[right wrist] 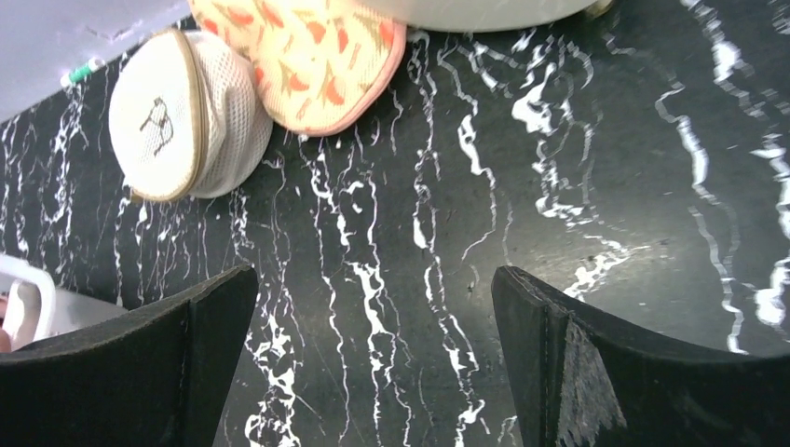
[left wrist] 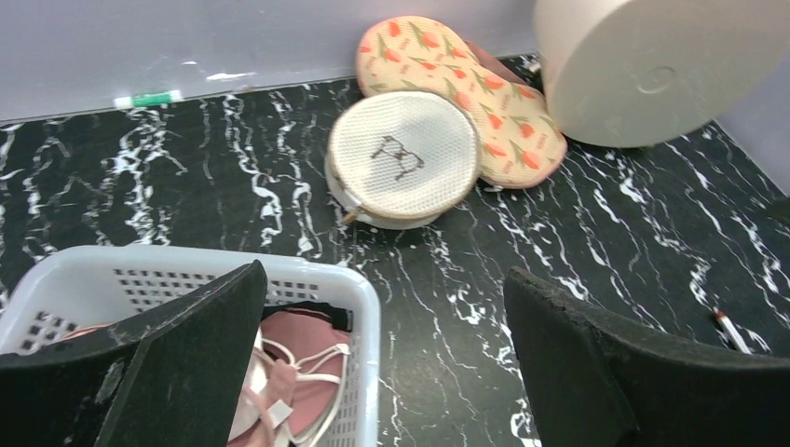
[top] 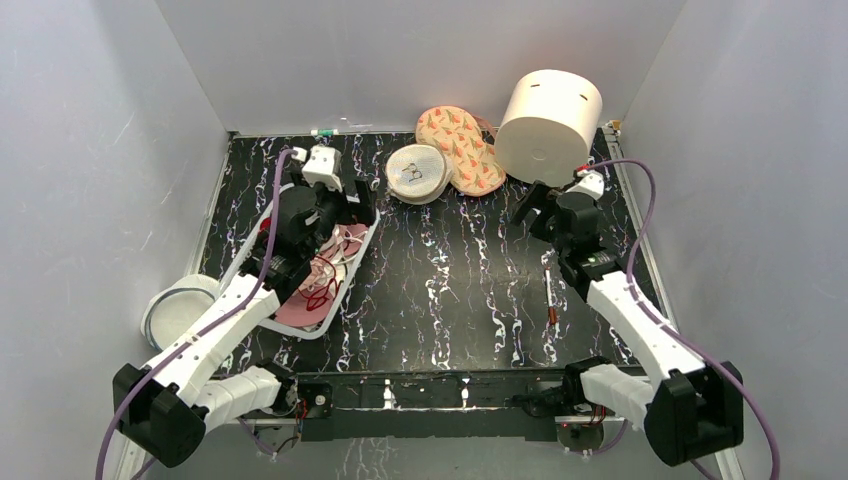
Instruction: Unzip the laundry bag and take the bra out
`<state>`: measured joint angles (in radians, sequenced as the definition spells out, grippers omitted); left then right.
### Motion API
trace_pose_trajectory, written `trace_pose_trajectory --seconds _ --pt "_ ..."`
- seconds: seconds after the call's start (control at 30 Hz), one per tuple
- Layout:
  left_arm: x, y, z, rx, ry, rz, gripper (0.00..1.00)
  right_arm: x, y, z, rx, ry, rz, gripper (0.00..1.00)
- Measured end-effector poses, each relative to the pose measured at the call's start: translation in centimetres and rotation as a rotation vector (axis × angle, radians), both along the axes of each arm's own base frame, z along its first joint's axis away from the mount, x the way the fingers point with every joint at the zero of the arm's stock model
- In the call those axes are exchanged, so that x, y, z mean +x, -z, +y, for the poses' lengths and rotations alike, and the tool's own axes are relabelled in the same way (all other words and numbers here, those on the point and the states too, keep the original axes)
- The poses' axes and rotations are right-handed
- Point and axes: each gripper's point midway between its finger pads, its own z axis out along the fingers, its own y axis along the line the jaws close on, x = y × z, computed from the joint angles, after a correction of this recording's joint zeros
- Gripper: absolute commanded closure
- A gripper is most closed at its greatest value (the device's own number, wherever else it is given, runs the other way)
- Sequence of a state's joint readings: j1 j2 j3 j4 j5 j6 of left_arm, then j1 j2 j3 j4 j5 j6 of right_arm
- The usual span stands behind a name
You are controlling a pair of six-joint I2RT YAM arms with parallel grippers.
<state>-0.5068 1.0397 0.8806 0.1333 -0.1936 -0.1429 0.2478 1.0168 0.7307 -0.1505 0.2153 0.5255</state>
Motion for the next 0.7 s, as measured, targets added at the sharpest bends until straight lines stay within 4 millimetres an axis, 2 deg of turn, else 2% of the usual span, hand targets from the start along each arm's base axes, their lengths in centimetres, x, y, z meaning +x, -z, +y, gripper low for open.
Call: trace_pose_trajectory --seconds 0.17,0.3,0.53,0.7 --pt "-0.3 0.5 -1.9 -0.007 0.069 0.013 0.02 1.2 3.2 2.2 0.06 -0.066 0.088 0.02" --pt "-0.7 0.1 -2.9 -0.02 0.108 0.001 0.02 2.7 5.4 4.4 0.135 -0.125 0.151 0.02" --pt "-1.0 -0.3 -4.0 -0.031 0.147 -0.013 0.02 6.8 8.0 8.5 0.342 -0.18 0.172 0.07" --pt "-1.3 -0.1 -4.7 -0.029 0.168 -0.008 0.02 9.1 10.7 9.8 0.473 -0.146 0.178 0.07"
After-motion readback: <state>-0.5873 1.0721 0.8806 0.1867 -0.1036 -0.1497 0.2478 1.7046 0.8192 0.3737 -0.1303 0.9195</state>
